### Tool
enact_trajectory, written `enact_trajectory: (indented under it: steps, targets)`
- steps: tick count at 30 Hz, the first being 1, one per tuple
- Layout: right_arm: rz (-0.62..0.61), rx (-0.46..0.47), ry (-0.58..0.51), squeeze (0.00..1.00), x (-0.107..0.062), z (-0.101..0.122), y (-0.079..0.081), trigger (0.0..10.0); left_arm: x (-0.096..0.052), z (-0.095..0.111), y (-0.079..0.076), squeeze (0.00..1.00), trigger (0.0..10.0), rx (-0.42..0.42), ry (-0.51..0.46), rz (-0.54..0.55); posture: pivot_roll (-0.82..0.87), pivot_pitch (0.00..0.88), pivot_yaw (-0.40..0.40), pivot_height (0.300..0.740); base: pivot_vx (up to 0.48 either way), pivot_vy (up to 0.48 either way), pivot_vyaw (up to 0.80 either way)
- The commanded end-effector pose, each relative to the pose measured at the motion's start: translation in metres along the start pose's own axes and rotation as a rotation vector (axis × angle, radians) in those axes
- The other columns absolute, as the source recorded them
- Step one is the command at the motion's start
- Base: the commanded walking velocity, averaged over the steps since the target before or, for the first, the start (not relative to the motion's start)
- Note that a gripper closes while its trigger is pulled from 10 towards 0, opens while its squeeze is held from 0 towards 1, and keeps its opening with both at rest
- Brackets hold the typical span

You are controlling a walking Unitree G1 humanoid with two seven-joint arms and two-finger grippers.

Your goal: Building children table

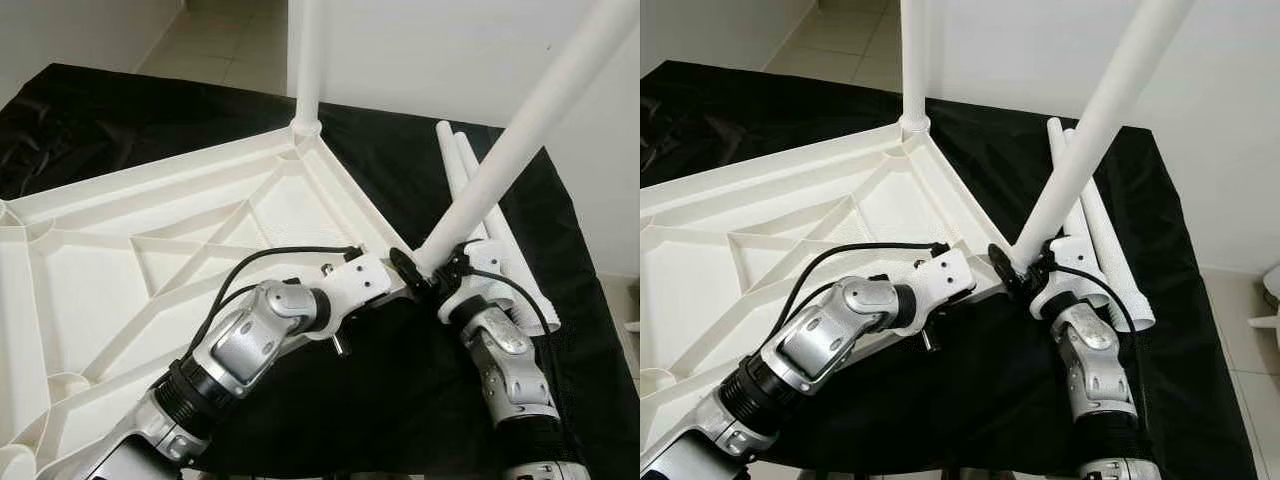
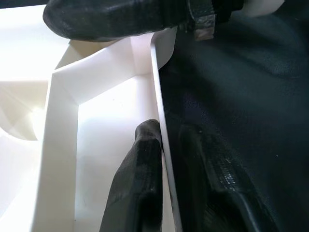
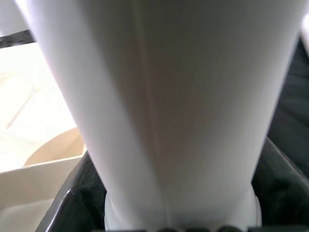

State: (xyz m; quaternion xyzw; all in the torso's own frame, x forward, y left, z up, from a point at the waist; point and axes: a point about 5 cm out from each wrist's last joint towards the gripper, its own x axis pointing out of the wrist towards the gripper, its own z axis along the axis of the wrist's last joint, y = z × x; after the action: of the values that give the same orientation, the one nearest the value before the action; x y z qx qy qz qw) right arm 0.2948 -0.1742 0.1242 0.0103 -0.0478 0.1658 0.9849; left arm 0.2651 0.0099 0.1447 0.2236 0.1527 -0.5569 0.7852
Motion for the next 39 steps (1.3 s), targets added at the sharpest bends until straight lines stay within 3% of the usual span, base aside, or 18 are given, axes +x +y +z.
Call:
enact_trajectory:
  steps: [1,5,8,11,15,27,28,30,31,35,39]
  targets:
    - [-0.1,0.005,0.023,0.0,-0.002,-0.002,-0.007,0.0,0.011,-0.02,-0.019,0.0,10.0,-0.06,0.077,-0.102,0.04,0.114,-0.071,0.74,0.0,0.0,0.0]
    - [-0.122,0.005,0.023,0.0,-0.001,-0.002,-0.005,0.0,0.011,-0.02,-0.019,0.0,10.0,-0.06,0.077,-0.102,0.04,0.114,-0.071,0.74,0.0,0.0,0.0]
    - [-0.274,0.034,0.062,0.0,-0.004,-0.008,0.002,0.0,0.011,-0.02,-0.019,0.0,10.0,-0.06,0.077,-0.104,0.04,0.109,-0.073,0.74,0.0,0.0,0.0]
    - [-0.313,0.053,0.067,0.0,-0.005,-0.009,0.005,0.0,0.011,-0.02,-0.02,0.0,10.0,-0.06,0.077,-0.105,0.04,0.109,-0.073,0.74,0.0,0.0,0.0]
    - [-0.493,0.017,0.091,0.0,-0.009,-0.011,0.011,0.0,0.011,-0.02,-0.021,0.0,10.0,-0.059,0.078,-0.109,0.04,0.105,-0.078,0.74,0.0,0.0,0.0]
    - [-0.513,-0.003,0.121,0.0,-0.01,-0.013,0.015,0.0,0.011,-0.02,-0.021,0.0,10.0,-0.061,0.077,-0.11,0.04,0.1,-0.079,0.74,0.0,0.0,0.0]
    - [-0.504,-0.003,0.117,0.0,-0.009,-0.012,0.016,10.0,0.011,-0.02,-0.021,0.0,10.0,-0.06,0.077,-0.11,0.04,0.1,-0.077,0.74,0.0,0.0,0.0]
    - [-0.504,-0.003,0.117,0.0,-0.009,-0.012,0.016,10.0,0.011,-0.02,-0.021,0.0,10.0,-0.06,0.077,-0.11,0.04,0.1,-0.077,0.74,0.0,0.0,0.0]
    - [-0.476,0.007,0.093,1.0,-0.008,-0.009,0.016,10.0,0.011,-0.02,-0.021,0.0,10.0,-0.058,0.077,-0.11,0.04,0.101,-0.076,0.74,0.0,0.0,0.0]
    - [-0.46,0.015,0.078,1.0,-0.007,-0.007,0.014,10.0,0.011,-0.02,-0.02,0.0,10.0,-0.057,0.077,-0.109,0.04,0.102,-0.075,0.74,0.0,0.0,0.0]
    - [-0.36,0.017,0.04,1.0,-0.005,-0.003,0.001,10.0,0.011,-0.02,-0.019,0.0,10.0,-0.057,0.075,-0.107,0.04,0.105,-0.072,0.74,0.0,0.0,0.0]
